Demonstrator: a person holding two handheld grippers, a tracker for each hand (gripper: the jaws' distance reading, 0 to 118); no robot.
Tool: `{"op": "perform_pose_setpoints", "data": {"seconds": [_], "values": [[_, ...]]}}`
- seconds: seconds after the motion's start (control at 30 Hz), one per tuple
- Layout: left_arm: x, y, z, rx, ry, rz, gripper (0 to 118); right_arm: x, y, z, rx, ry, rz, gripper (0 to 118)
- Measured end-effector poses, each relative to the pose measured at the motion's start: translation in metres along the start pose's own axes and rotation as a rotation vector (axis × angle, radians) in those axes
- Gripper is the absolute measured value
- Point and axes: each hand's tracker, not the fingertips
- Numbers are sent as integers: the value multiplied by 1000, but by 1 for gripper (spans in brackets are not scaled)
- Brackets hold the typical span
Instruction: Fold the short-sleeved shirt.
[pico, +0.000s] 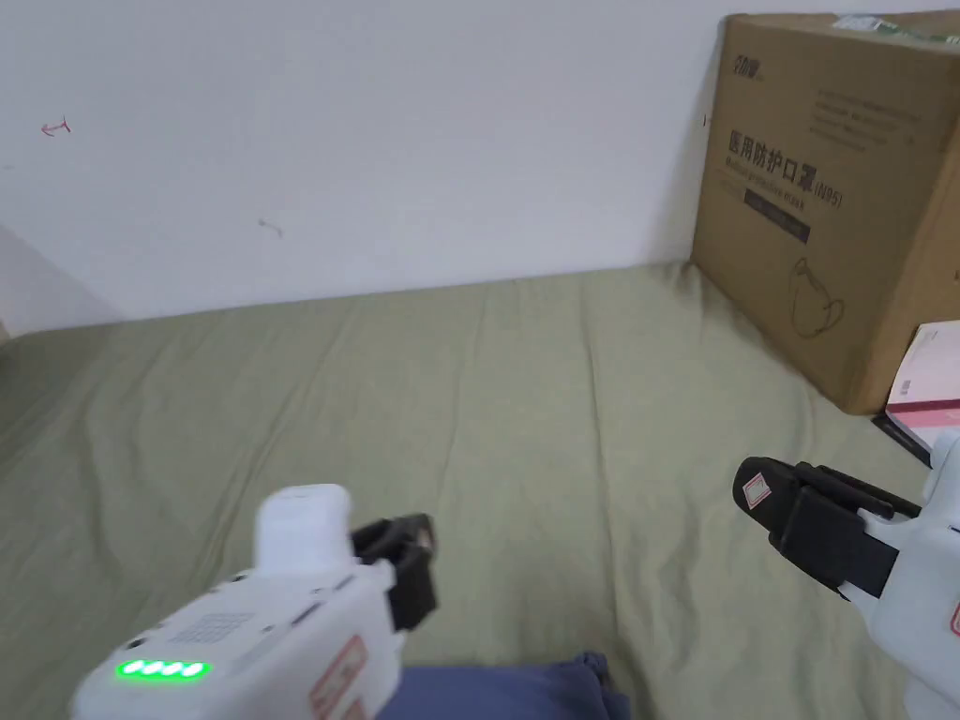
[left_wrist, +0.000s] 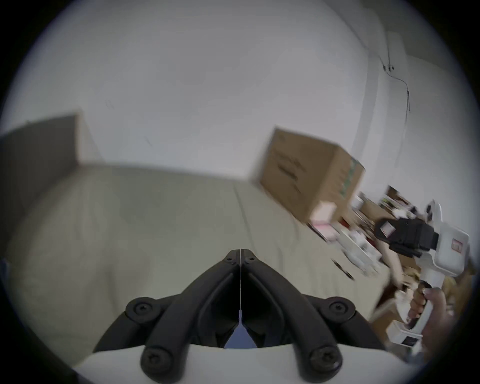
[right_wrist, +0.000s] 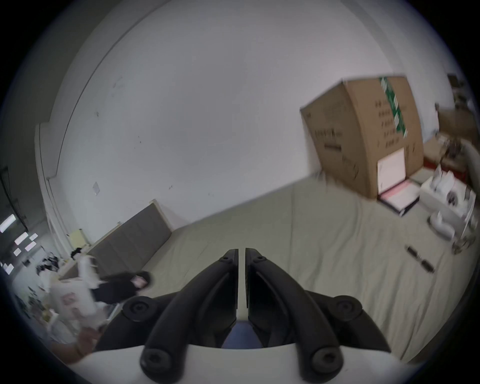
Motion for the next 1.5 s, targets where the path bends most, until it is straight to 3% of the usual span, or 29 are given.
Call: {"op": "perform_pose_setpoints", "data": {"seconds": [0.13,0.2,0.27,0.33,0.43,0.7,0.8,0.87,0.93,1.07,1.3,1.37,1.47,1.5], "values": [[-17,18,43,182,152,-69,0,-18,-1,12,165,-51,96,5],[-16,17,56,256,250,-156,0,-23,-6,17,268,-98,106,5],[-16,11,66,318,289,-165,0,-28,-13,16,339,-174,169,5],[-17,5,69,345,334,-168,0,-29,-23,9,326,-240,224,5],[-21,-3,64,334,337,-146,0,-27,-36,1,264,-269,214,5],[-21,-9,59,291,332,-130,0,-24,-37,7,234,-250,220,5],[-26,-8,61,286,307,-99,0,-28,-30,11,239,-167,197,5],[-33,-8,60,258,251,-73,0,-27,-31,6,149,9,140,5],[-39,-13,58,224,268,-82,0,-26,-41,-14,-44,96,98,5],[-53,-29,56,140,260,-31,0,-18,-88,-68,-479,80,19,5],[-91,-42,46,-25,171,122,0,8,-165,-115,-807,-62,-23,5],[-114,-47,35,-118,46,239,0,18,-175,-118,-822,-76,-29,5],[-156,-66,-2,-344,-180,528,0,28,-177,-123,-821,-51,-58,5],[-168,-76,-14,-408,-251,609,8,29,-176,-123,-825,-51,-42,5]]}}
